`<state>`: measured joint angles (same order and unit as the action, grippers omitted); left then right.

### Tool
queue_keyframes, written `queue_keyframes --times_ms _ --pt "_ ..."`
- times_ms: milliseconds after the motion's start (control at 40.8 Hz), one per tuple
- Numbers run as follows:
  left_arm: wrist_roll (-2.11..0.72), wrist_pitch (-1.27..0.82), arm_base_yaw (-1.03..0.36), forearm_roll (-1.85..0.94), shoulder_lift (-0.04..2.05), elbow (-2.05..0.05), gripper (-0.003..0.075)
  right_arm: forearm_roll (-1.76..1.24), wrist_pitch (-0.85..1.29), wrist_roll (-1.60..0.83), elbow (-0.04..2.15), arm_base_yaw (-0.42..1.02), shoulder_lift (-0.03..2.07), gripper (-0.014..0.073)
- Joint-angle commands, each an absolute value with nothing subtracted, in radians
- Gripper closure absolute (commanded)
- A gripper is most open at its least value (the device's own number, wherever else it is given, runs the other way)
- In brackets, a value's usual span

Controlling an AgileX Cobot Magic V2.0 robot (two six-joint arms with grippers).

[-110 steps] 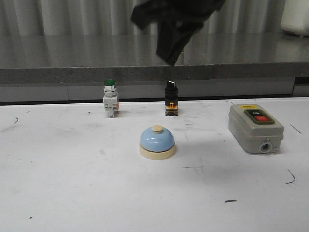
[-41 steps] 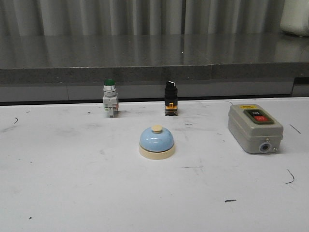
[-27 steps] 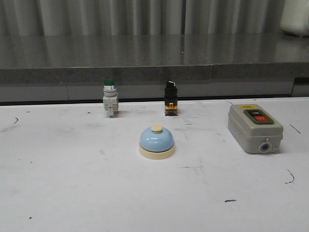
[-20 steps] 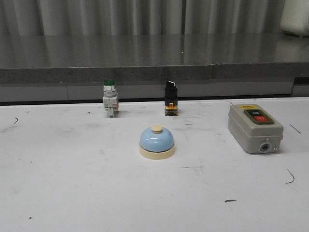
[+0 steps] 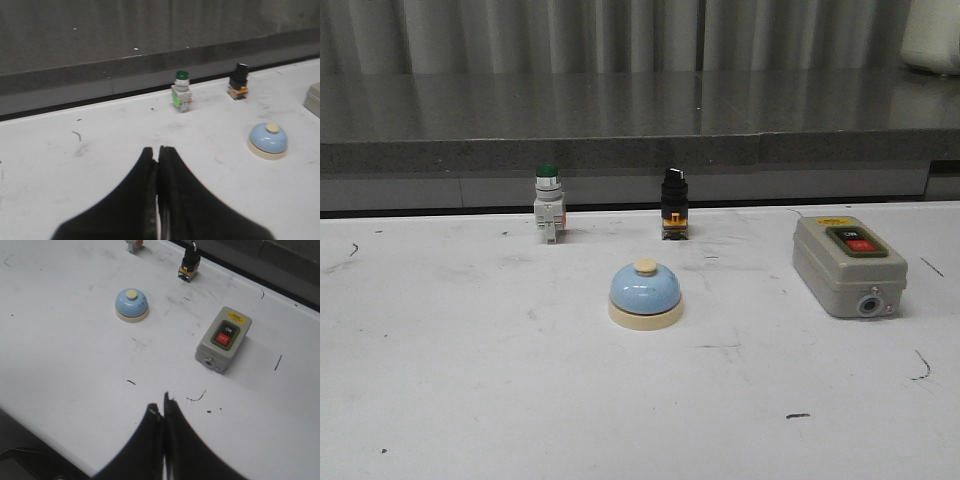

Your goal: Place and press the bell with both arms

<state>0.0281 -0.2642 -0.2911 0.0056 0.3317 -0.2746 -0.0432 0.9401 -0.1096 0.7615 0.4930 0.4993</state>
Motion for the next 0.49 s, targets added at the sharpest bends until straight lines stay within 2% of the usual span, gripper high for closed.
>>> queue_keyframes --times_ms 0,319,466 --pt "0.030 -0.122 -0.212 -0.028 0.238 -0.206 0.0740 -0.045 0.881 -0.107 0.785 0.490 0.502 0.0662" --pt "0.030 -0.080 -0.023 -0.037 -0.014 -0.014 0.0740 -0.045 0.881 -0.107 0.785 0.490 0.502 0.0662" --pt "0.032 -0.044 0.014 -0.042 -0.023 0.031 0.0740 -0.045 0.884 -0.107 0.785 0.490 0.502 0.0662"
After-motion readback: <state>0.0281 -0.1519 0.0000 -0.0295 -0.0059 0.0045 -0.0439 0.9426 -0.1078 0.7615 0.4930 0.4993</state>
